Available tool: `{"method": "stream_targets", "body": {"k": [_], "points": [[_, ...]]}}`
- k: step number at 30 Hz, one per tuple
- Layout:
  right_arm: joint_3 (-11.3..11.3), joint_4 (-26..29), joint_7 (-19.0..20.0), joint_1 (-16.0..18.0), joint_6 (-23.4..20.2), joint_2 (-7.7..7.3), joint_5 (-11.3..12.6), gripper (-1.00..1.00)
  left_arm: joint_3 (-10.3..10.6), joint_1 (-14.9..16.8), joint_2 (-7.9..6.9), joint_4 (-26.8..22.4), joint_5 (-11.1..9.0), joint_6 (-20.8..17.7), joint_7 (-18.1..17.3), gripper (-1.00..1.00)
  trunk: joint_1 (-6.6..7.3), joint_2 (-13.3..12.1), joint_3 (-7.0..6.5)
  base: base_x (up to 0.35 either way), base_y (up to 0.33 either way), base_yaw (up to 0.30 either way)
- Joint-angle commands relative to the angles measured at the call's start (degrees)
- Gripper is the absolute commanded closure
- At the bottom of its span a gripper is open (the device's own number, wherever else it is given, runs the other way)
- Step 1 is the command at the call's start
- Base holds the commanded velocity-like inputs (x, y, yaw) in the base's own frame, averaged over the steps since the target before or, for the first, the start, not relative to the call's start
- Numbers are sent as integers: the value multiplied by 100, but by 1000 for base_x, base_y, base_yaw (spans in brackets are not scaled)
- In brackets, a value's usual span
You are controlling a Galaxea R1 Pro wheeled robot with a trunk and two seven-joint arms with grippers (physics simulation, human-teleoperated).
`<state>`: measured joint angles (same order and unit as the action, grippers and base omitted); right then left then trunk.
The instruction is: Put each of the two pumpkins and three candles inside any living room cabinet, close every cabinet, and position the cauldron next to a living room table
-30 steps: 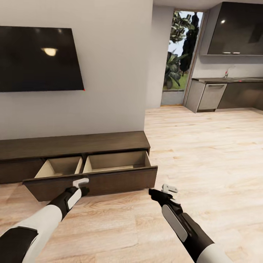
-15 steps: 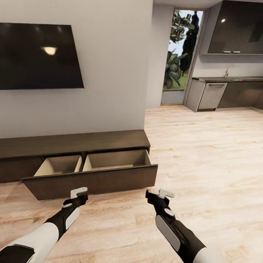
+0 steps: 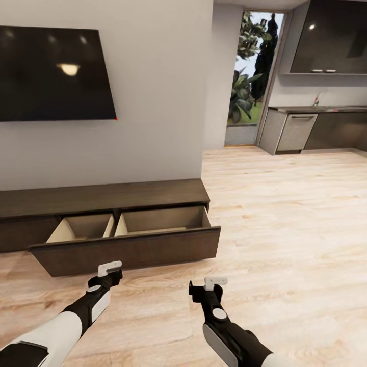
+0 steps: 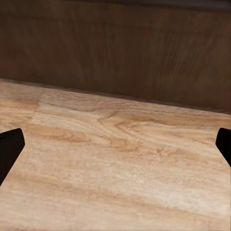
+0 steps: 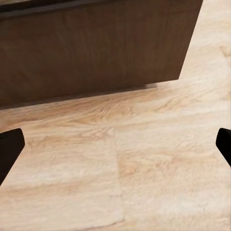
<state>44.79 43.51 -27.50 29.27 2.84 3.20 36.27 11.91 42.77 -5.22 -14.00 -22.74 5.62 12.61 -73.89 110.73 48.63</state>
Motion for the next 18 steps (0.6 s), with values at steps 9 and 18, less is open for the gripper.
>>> {"method": "stream_targets", "body": {"k": [9, 18], "points": [[17, 4, -36, 8, 72, 5, -29, -100, 89, 3, 3, -4, -26, 21, 31, -100, -198, 365, 167, 0, 0, 0], [12, 6, -36, 8, 309, 6, -21, -100, 409, 3, 26, 1, -51, 18, 38, -100, -395, 726, 328, 0, 0, 0]]}}
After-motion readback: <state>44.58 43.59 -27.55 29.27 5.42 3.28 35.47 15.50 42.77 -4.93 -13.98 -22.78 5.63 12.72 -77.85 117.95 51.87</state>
